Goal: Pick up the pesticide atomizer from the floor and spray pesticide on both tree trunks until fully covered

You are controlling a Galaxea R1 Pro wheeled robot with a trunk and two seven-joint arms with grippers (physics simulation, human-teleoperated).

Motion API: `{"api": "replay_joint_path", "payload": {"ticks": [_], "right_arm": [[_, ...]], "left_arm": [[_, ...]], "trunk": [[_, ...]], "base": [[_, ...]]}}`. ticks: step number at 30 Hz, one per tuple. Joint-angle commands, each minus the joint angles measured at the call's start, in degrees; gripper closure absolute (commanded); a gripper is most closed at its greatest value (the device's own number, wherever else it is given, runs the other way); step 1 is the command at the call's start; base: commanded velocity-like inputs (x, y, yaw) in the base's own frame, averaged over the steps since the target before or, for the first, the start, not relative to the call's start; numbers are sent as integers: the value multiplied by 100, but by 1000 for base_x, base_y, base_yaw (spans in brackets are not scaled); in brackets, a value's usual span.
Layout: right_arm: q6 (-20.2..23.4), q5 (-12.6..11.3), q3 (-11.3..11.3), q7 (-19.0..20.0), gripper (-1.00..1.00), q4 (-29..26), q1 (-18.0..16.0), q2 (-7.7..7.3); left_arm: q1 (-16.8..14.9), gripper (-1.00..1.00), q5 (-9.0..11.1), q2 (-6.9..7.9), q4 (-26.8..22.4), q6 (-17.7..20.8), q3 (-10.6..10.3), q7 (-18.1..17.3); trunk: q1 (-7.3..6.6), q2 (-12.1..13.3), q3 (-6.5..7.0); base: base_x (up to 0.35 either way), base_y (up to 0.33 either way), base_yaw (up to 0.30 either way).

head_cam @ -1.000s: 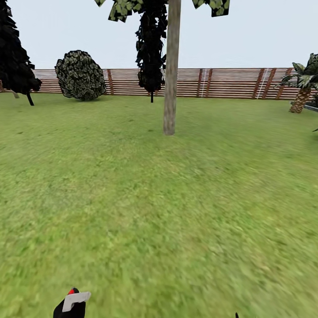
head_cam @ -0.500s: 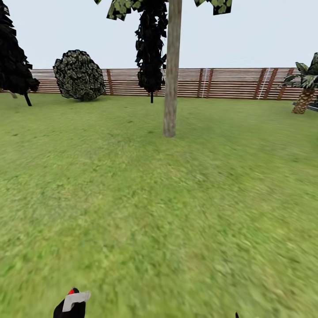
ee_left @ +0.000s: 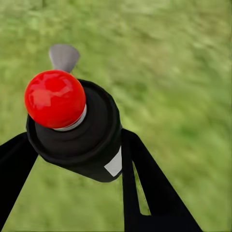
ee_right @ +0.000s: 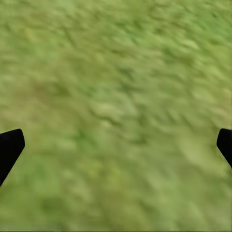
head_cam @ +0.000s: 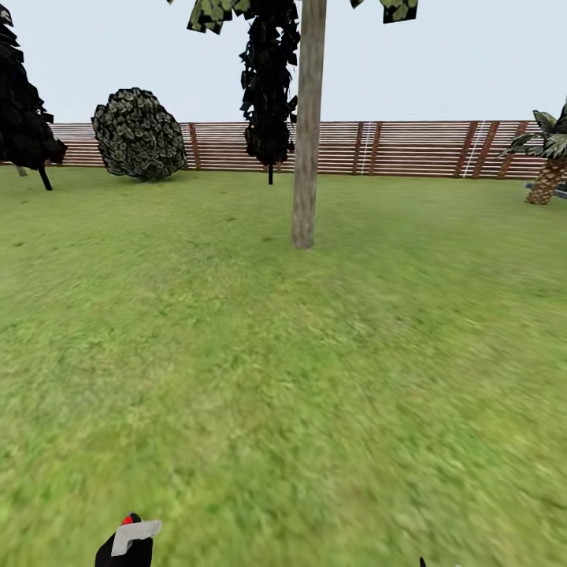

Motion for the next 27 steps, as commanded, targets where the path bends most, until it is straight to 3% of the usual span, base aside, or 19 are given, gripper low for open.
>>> {"api": "replay_joint_path", "payload": {"ticks": [1, 27], "right_arm": [[-19, 59, -31, -1, -100, 5, -5, 4], [-27, 61, -31, -1, -100, 5, -5, 4]], "left_arm": [[-4, 100, -39, -2, 5, -21, 22, 5], [-4, 100, -39, -1, 1, -21, 22, 11]], "trunk": [[2, -1, -5], [2, -1, -5]], "base": [[338, 0, 0], [338, 0, 0]]}}
